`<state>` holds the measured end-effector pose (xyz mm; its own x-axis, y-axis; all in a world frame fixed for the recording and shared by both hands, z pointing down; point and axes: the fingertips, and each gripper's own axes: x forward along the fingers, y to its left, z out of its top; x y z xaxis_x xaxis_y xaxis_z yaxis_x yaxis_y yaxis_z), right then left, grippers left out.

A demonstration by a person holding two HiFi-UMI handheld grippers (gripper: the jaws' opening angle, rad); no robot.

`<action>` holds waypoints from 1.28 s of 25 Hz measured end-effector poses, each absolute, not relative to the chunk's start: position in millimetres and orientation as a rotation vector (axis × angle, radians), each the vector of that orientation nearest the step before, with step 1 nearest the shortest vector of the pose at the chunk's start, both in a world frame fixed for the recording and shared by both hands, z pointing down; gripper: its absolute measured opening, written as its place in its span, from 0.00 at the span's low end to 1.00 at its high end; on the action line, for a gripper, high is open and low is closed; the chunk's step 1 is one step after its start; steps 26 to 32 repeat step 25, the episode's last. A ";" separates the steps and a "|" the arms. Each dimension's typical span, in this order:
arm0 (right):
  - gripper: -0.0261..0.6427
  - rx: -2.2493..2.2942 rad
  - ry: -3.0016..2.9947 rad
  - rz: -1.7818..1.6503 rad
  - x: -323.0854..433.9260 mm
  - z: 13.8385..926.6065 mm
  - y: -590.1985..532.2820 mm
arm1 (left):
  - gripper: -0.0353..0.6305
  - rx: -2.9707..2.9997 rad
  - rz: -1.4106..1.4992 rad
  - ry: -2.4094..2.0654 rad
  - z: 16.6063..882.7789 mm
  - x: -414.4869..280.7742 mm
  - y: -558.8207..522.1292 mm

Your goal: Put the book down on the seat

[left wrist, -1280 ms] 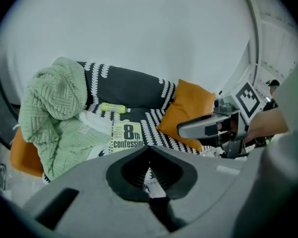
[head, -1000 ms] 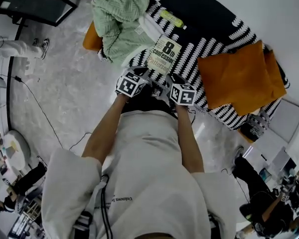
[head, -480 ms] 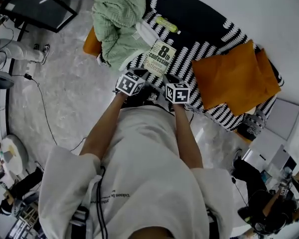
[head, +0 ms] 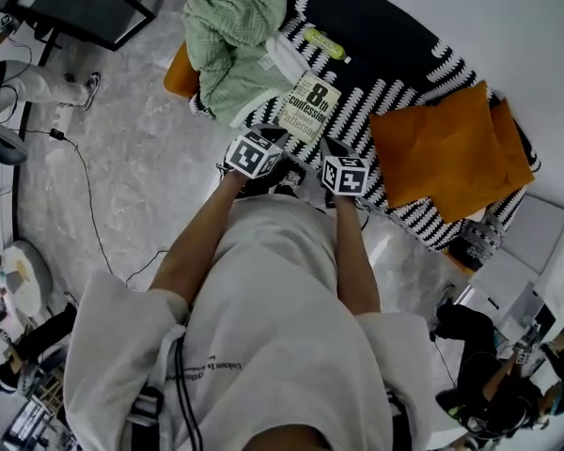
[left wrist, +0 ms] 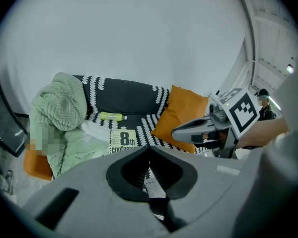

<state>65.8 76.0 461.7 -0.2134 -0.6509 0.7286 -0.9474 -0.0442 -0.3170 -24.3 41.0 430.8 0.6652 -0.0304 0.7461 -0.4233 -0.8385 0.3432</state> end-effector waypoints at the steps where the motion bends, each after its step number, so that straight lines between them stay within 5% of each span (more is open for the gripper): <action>1: 0.05 1.690 -1.876 1.135 66.0 462.6 77.6 | 0.07 2.387 1.059 -0.349 431.4 -24.2 42.6; 32: 0.05 1.737 -1.870 1.076 77.7 449.7 65.4 | 0.06 2.396 0.965 -0.409 420.2 -21.7 14.2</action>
